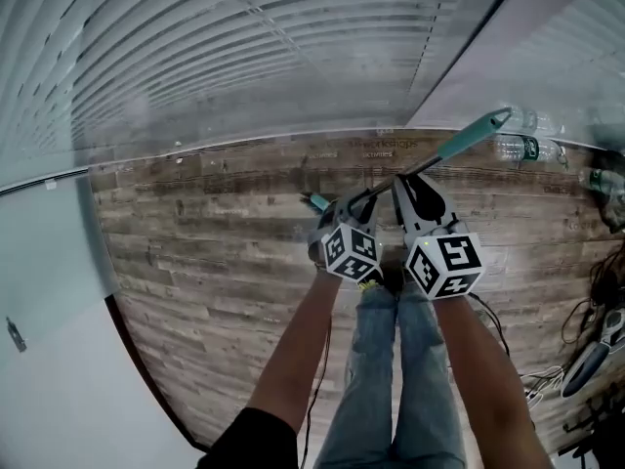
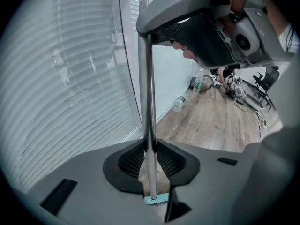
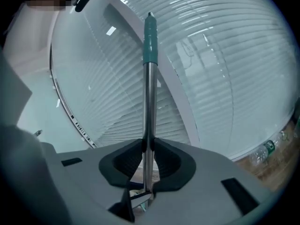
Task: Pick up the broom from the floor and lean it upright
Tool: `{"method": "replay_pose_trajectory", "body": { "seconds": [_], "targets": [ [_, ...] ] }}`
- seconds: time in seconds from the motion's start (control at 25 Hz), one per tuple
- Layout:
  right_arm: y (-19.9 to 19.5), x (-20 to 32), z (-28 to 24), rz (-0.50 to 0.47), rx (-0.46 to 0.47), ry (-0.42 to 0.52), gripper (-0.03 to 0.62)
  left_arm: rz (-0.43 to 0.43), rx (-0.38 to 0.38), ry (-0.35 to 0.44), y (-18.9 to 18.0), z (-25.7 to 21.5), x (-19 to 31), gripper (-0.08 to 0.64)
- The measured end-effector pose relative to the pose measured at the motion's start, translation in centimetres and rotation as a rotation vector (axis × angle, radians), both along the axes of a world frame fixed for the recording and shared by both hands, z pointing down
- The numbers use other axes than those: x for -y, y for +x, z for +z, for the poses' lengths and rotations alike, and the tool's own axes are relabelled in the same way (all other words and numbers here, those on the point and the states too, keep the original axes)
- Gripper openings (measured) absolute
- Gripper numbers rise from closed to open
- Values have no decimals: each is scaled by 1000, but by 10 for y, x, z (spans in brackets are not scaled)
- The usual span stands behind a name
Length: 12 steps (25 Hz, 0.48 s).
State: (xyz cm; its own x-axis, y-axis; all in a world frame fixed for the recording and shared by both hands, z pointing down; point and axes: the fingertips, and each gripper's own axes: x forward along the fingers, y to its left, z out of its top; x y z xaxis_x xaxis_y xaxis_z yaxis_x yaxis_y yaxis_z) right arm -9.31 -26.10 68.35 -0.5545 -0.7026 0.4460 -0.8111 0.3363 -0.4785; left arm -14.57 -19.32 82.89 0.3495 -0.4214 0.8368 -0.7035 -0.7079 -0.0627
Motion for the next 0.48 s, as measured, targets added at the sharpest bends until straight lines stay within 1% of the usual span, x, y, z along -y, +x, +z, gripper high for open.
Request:
{"method": "replay_pose_trajectory", "body": {
  "seconds": [0.2, 0.32, 0.48],
  "targets": [
    [-3, 24, -14, -40, -39, 52, 86, -62, -70, 13, 8, -11, 24, 87],
    [-10, 32, -29, -103, -76, 101, 86, -100, -106, 25, 9, -22, 36, 87],
    [-22, 40, -50, -184, -129, 161, 87, -156, -162, 19, 11, -37, 50, 87]
  ]
}}
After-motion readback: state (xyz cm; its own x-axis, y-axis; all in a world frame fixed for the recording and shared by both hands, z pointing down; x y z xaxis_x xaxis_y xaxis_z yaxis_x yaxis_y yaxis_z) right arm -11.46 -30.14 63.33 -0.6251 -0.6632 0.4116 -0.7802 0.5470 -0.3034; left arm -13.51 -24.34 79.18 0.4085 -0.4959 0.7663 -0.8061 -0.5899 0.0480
